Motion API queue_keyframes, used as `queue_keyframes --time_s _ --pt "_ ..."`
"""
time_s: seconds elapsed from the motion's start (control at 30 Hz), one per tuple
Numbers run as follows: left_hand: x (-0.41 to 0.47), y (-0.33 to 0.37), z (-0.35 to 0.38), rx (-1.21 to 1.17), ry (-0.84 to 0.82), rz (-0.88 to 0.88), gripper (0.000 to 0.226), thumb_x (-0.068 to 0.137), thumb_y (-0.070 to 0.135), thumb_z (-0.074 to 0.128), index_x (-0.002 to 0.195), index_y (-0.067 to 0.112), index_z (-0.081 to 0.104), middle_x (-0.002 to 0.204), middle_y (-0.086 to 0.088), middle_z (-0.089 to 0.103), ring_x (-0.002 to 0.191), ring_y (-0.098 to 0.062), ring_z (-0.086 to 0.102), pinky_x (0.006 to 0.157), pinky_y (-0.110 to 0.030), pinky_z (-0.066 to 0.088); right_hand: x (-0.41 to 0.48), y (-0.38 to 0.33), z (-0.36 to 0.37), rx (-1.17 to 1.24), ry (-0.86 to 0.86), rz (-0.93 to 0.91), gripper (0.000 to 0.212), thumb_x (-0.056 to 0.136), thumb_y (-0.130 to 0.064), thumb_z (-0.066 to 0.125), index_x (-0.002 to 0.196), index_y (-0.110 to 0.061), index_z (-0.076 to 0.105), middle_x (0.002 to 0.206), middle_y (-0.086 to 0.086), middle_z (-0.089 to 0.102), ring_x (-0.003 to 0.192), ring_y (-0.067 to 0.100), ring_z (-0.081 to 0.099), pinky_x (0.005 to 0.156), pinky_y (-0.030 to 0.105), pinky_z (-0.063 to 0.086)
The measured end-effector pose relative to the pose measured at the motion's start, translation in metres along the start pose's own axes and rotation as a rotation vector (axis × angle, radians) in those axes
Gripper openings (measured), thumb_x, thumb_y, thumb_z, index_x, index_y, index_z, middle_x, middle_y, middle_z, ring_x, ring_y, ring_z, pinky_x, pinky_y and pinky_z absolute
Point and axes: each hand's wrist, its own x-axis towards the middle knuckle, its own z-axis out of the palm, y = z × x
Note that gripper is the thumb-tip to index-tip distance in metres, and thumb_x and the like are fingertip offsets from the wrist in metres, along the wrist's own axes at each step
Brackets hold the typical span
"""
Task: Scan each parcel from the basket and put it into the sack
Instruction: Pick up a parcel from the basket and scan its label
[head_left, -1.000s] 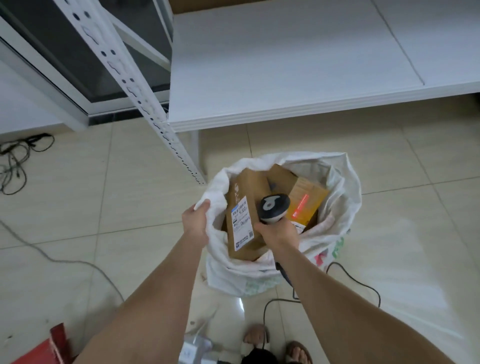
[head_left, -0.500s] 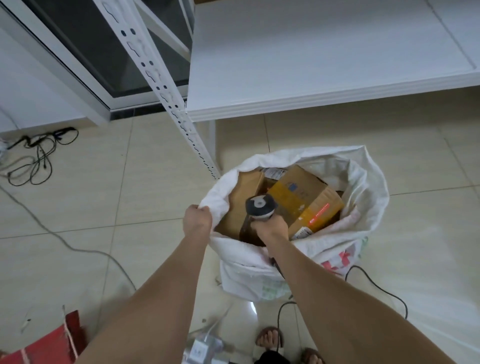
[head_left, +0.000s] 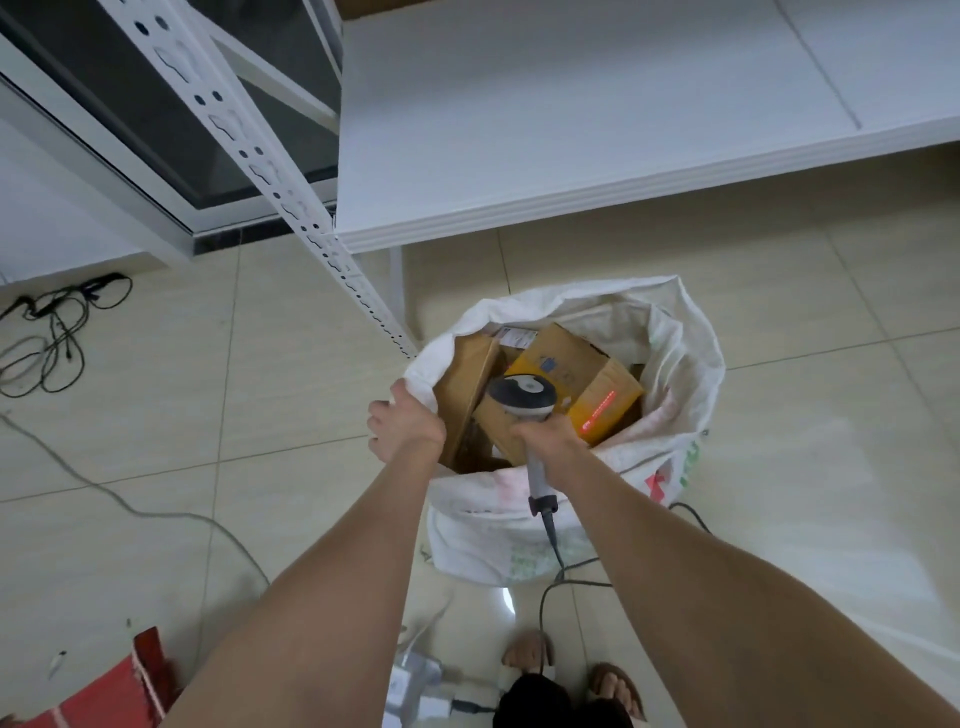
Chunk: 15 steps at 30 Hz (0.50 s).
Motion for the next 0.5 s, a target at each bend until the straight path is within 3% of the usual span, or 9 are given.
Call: queue_keyframes --time_s 0.07,0.1,0.2,0.27,0.37,0.43,0.5 --pt "-0.011 0.011 -0.011 0.036 -0.031 0.019 0.055 0.091 0.02 0.051 0.142 0.024 0.031 0.139 -0.012 0.028 0.129 -0.029 0.032 0.104 -0.041 0.03 -0.016 -0.011 -0.01 0.004 0.013 0.008 0.01 0.09 -0.004 0.062 0.095 -0.012 0.059 0.074 -0.007 0.048 0.062 0.005 0.046 0.057 0.015 0.043" --pt "-0.017 0.017 -0.018 0.046 -0.051 0.027 0.051 0.092 0.018 0.049 0.14 0.022 0.035 0.139 -0.012 0.028 0.128 -0.029 0.032 0.104 -0.04 0.03 -0.023 -0.016 -0.016 0.021 0.034 0.011 0.023 0.09 -0.003 0.062 0.112 -0.006 0.06 0.078 -0.005 0.05 0.066 0.006 0.049 0.057 0.013 0.044" --pt "-0.04 0.034 -0.041 0.043 -0.115 0.061 0.046 0.091 0.014 0.046 0.137 0.017 0.04 0.138 -0.013 0.028 0.128 -0.031 0.032 0.104 -0.04 0.033 -0.051 -0.04 -0.035 0.059 0.039 0.046 0.042 0.091 -0.006 0.063 0.131 -0.001 0.049 0.104 0.004 0.051 0.102 0.018 0.051 0.078 0.024 0.04" --pt "-0.059 0.048 -0.057 0.049 -0.155 0.094 0.048 0.09 0.012 0.045 0.138 0.016 0.042 0.139 -0.015 0.028 0.128 -0.033 0.033 0.103 -0.04 0.034 -0.07 -0.054 -0.051 0.104 0.031 0.053 0.038 0.091 -0.005 0.063 0.127 -0.001 0.05 0.098 0.002 0.052 0.102 0.018 0.045 0.079 0.024 0.035" --pt "-0.09 0.071 -0.082 0.054 -0.198 0.13 0.047 0.091 0.015 0.046 0.137 0.016 0.044 0.14 -0.016 0.028 0.128 -0.035 0.036 0.103 -0.041 0.035 -0.101 -0.07 -0.07 0.086 0.113 0.029 0.015 0.086 -0.004 0.067 0.093 -0.007 0.054 0.074 0.0 0.046 0.082 0.02 0.049 0.074 0.029 0.039" --pt "-0.114 0.092 -0.102 0.048 -0.218 0.177 0.045 0.091 0.014 0.048 0.136 0.016 0.046 0.141 -0.015 0.03 0.127 -0.035 0.039 0.103 -0.04 0.037 -0.126 -0.082 -0.086 0.105 0.141 0.02 0.018 0.083 0.0 0.066 0.075 -0.009 0.053 0.071 0.006 0.05 0.065 0.019 0.05 0.068 0.031 0.044" --pt "-0.141 0.116 -0.121 0.062 -0.22 0.256 0.042 0.09 0.014 0.049 0.132 0.018 0.051 0.139 -0.015 0.038 0.126 -0.033 0.04 0.095 -0.036 0.041 -0.155 -0.097 -0.103 0.178 0.163 0.012 0.017 0.081 0.003 0.065 0.073 -0.008 0.055 0.073 0.01 0.058 0.061 0.02 0.056 0.059 0.029 0.048"
